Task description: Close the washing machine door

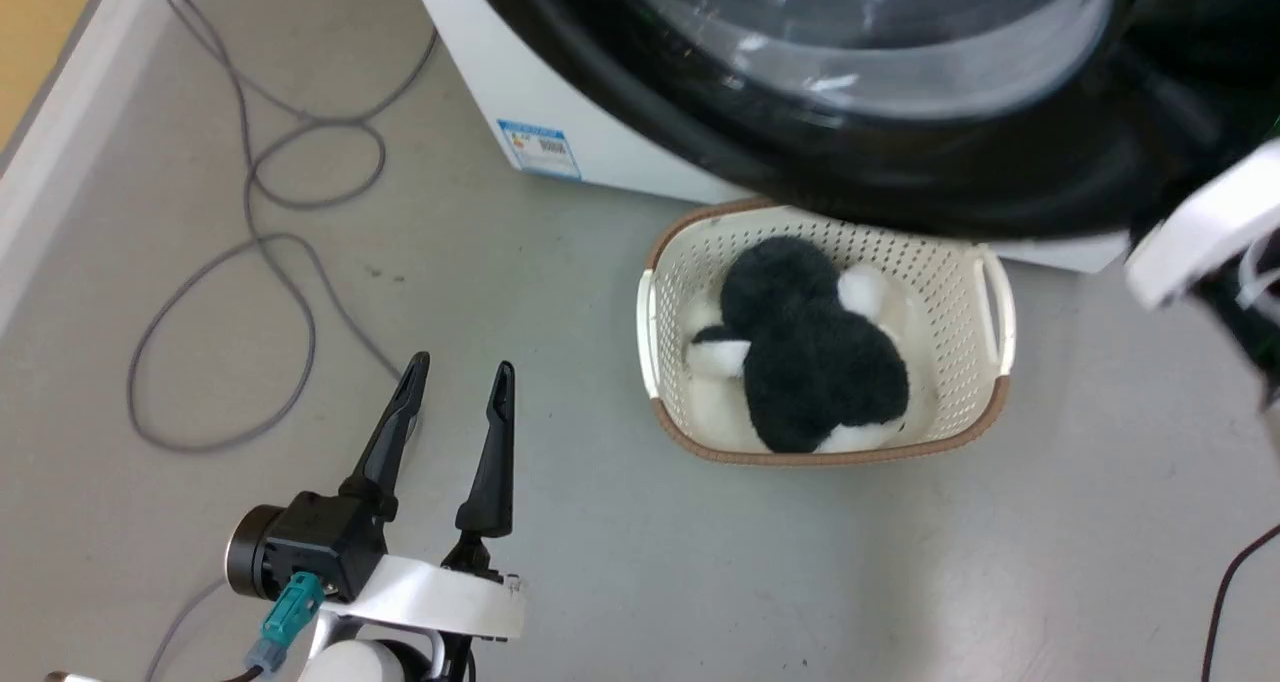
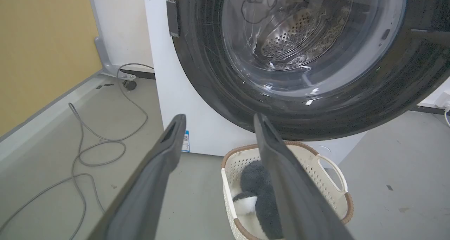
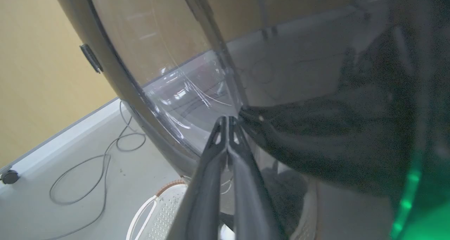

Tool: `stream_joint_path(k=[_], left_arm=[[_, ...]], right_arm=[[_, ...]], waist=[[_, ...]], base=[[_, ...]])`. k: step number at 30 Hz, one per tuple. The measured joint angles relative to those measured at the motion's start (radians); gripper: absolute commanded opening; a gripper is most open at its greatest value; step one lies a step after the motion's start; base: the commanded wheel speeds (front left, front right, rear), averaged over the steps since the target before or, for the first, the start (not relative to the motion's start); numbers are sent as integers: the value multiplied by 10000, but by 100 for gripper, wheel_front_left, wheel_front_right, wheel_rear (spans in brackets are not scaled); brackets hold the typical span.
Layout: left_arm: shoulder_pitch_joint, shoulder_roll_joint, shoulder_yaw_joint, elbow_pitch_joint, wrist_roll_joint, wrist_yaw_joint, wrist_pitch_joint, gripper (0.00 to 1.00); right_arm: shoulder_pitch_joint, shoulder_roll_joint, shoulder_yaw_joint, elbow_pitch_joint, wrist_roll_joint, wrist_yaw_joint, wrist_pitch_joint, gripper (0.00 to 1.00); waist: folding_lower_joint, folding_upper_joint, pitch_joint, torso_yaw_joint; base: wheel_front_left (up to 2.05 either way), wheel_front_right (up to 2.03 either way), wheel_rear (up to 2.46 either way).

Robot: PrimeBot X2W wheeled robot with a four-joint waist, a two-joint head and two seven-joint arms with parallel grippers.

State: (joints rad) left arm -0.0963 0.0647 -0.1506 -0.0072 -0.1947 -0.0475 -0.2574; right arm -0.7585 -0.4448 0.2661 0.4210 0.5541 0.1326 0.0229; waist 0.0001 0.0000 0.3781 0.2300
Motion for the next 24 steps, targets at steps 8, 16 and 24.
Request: stream_joint_path(k=[8,16,24], left_arm=[[-141,-113,12,13,2,-84,0,100],[-227,-125,-6,33,-23,-84,0,100],[-285,-128,-19,44,-115,-25,0,100]], right_arm=[[-1643,75,-640,1615,-146,-2,148,0],[-2422,523,-1327,3051,-667,19,-148,0],[-2554,654,-1210,3415,-677,79,-531,0]], waist=[[0,0,358,198],[0,0,434,313],[0,0,406,248]], base=[[0,0,0],[0,0,0],[0,0,0]])
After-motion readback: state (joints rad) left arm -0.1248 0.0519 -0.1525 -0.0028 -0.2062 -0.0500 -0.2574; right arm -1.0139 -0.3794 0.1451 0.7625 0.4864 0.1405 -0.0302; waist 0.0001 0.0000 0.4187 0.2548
